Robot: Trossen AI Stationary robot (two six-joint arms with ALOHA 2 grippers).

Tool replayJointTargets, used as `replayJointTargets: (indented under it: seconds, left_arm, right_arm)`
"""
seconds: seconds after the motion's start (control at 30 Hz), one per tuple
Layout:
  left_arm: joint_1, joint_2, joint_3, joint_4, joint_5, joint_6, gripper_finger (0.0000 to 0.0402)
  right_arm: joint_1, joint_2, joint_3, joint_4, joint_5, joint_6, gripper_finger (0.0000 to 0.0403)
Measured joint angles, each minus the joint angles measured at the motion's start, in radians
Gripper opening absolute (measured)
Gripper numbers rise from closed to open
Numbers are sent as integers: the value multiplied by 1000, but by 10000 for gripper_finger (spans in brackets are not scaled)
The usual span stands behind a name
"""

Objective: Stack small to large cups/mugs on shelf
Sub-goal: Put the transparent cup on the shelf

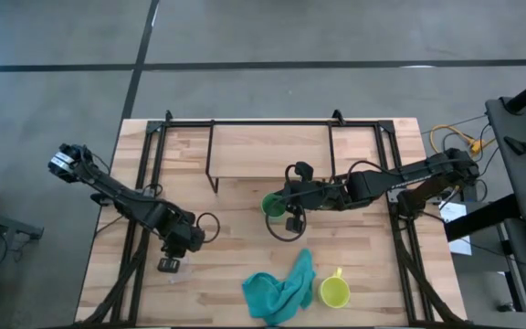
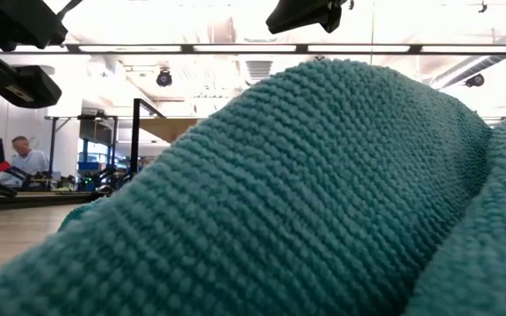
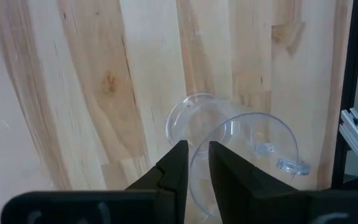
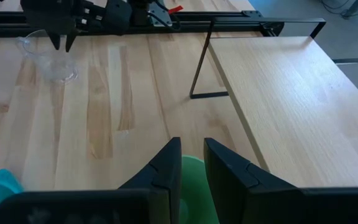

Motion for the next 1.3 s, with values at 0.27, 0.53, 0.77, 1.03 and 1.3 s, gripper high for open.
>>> replayJointTargets:
  seconds: [0.27, 0.53, 0.77, 1.03, 1.3]
  left_arm:
    - [0, 0, -32, 11, -2, 0, 50]
    - [0, 0, -44, 32, -2, -1, 50]
    - [0, 0, -44, 24, -3, -2, 7]
    - [1, 0, 33, -60, 5, -79, 1]
    - [54, 0, 252, -310, -140, -69, 0]
  right_arm:
    - [0, 0, 0, 0, 0, 0, 63]
    - [0, 0, 0, 0, 0, 0, 63]
    - [0, 0, 0, 0, 0, 0, 63]
    - [0, 0, 0, 0, 0, -1, 63]
    - [0, 0, 0, 1, 0, -1, 63]
